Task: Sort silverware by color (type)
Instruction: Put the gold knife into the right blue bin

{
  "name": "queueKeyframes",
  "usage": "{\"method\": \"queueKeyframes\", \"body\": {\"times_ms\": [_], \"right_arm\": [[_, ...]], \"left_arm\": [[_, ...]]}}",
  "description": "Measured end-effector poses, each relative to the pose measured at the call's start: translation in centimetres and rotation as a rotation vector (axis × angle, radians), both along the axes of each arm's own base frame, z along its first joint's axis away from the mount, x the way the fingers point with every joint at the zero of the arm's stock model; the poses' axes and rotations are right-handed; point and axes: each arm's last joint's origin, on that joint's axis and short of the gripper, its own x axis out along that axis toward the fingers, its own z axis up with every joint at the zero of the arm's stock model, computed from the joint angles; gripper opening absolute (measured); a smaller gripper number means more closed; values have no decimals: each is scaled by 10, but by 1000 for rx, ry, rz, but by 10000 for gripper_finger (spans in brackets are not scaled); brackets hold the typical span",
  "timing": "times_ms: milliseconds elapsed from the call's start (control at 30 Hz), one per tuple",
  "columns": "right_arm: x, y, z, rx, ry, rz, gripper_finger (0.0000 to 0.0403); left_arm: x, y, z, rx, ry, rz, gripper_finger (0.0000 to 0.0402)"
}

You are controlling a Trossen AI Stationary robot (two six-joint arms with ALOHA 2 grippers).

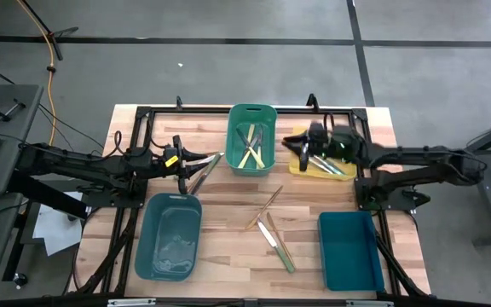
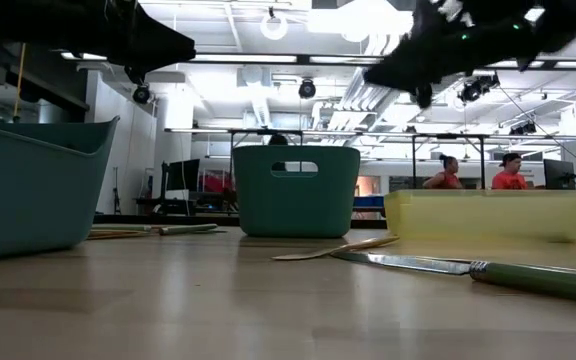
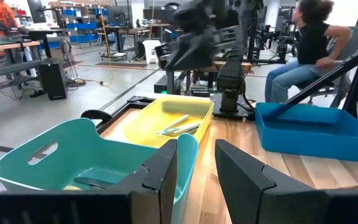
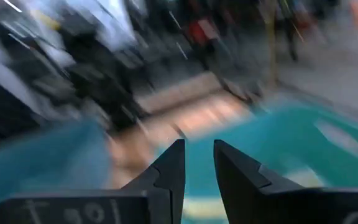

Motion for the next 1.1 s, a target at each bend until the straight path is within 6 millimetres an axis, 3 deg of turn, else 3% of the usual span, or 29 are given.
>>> {"method": "queueKeyframes", "body": {"times_ms": [200, 567, 1100], "right_arm": [[3, 27, -11, -187, -279, 121, 80], [24, 44, -26, -268, -198, 208, 80], [25, 42, -26, -283, -191, 126, 80]], "left_arm": [[0, 0, 0, 0, 0, 0, 104], [0, 0, -1, 75, 27, -2, 104], [0, 0, -2, 85, 37, -1, 104]]}}
